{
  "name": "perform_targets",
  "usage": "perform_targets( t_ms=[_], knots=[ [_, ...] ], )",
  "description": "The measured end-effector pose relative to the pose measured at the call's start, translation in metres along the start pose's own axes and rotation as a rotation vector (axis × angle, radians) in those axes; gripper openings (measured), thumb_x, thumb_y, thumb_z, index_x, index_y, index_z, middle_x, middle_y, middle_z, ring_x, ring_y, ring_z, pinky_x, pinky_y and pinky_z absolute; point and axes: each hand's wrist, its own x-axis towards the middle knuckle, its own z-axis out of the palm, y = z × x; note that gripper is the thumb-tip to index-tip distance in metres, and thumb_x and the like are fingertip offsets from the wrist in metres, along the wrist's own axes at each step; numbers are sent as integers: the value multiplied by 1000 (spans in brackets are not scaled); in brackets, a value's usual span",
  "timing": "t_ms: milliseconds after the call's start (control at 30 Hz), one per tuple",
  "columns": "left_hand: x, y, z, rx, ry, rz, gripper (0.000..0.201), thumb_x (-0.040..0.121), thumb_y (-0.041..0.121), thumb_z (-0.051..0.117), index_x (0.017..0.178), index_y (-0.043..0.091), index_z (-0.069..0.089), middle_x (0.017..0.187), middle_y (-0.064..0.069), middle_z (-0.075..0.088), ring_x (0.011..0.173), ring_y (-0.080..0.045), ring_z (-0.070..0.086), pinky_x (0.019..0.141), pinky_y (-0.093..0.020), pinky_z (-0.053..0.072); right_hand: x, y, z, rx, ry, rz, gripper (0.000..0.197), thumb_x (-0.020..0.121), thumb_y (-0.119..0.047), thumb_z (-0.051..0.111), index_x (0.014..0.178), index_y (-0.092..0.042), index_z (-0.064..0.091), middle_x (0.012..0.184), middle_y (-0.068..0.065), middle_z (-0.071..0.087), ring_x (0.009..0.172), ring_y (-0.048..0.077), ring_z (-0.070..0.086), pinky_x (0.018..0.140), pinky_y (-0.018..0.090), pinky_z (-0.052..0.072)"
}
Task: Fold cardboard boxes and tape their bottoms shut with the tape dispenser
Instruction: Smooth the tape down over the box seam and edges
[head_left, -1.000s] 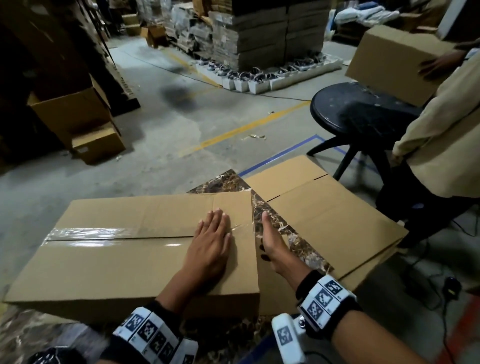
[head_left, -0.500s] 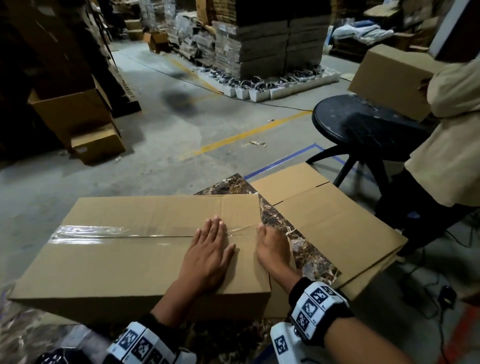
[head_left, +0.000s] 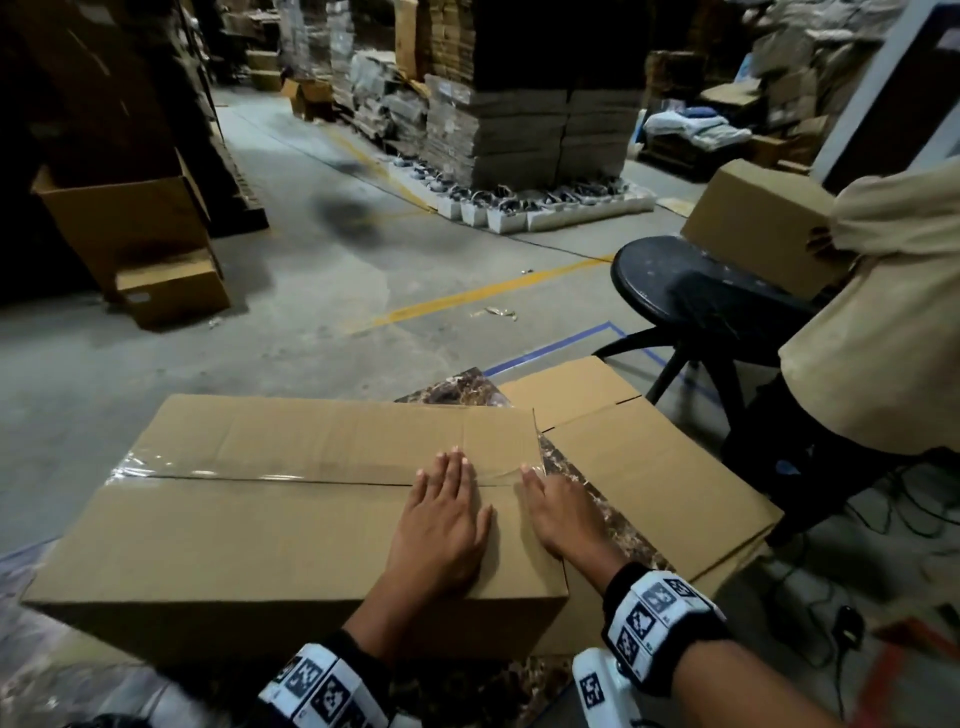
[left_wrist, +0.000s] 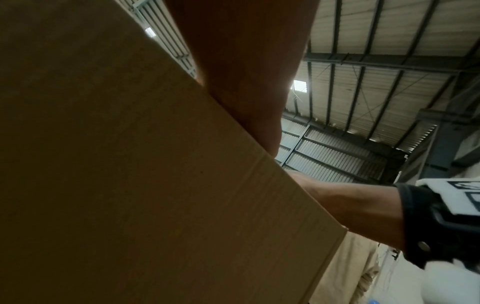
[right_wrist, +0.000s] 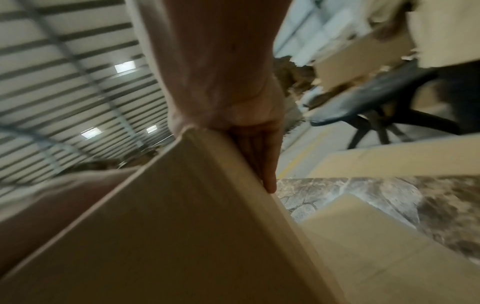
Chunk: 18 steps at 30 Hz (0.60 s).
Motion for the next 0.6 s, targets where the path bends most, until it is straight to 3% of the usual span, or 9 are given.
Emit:
perform_targets(
  t_ms=[67,100,133,167,200,233,300,467,600],
  knots=[
    [0,0,0,-9,-12,6,90,83,65,-17,155,12,-8,162,-7,-18,147,-19,-22,119,-37,-13,8,2,0,54,-54,41,94,71,-88,-9,69,-21,56,85,10,67,72,23,60,74,40,54],
    [-1,0,-1,-6,-13,9,90,83,65,-18,155,12,-8,162,-8,-18,147,-19,-22,120,-38,-13,10,1,-4,49,-87,62,100,69,-90,-9,75,-20,62,92,12,68,79,25,62,80,41,54],
    [-2,0,-1,-3,-12,7,90,84,65,-17,155,11,-8,162,-8,-18,148,-19,-21,121,-38,-12,12,0,-6,47,-108,91,104,72,-90,-3,93,-17,68,105,14,69,91,28,64,86,42,52],
    [-2,1,-2,-2,-8,0,87,86,63,-15,155,11,-7,162,-9,-17,148,-20,-21,121,-39,-10,13,-4,-6,54,-101,136,104,77,-90,7,120,-14,63,122,16,65,107,32,62,92,42,49],
    [-2,1,-3,-2,-7,-6,81,91,60,-9,155,11,-7,162,-9,-17,148,-20,-20,122,-40,-9,15,-9,-5,73,-86,183,103,78,-89,19,143,-13,44,136,17,57,120,35,56,98,45,46],
    [-3,2,-5,-6,-13,-10,75,97,57,-1,156,10,-6,162,-9,-17,148,-20,-20,122,-41,-8,14,-15,-2,101,-76,221,106,78,-88,31,153,-14,24,143,17,51,128,38,50,102,47,44],
    [-4,2,-6,-14,-19,-13,69,102,51,10,156,10,-5,163,-10,-15,149,-21,-19,123,-42,-7,11,-23,6,129,-37,222,104,78,-82,45,153,-18,13,140,15,53,124,37,53,99,46,46],
    [-4,3,-7,-19,-22,-22,68,103,50,11,156,10,-4,163,-9,-14,149,-20,-18,123,-42,-7,16,-4,10,190,62,103,47,99,-53,39,137,-25,46,129,7,62,111,30,59,90,40,49],
    [-4,4,-6,-18,-19,-39,68,103,50,12,156,11,-6,163,-7,-15,149,-19,-19,122,-40,-9,16,2,16,233,148,86,41,103,-43,32,132,-23,54,125,9,64,108,31,60,89,41,50]
  ],
)
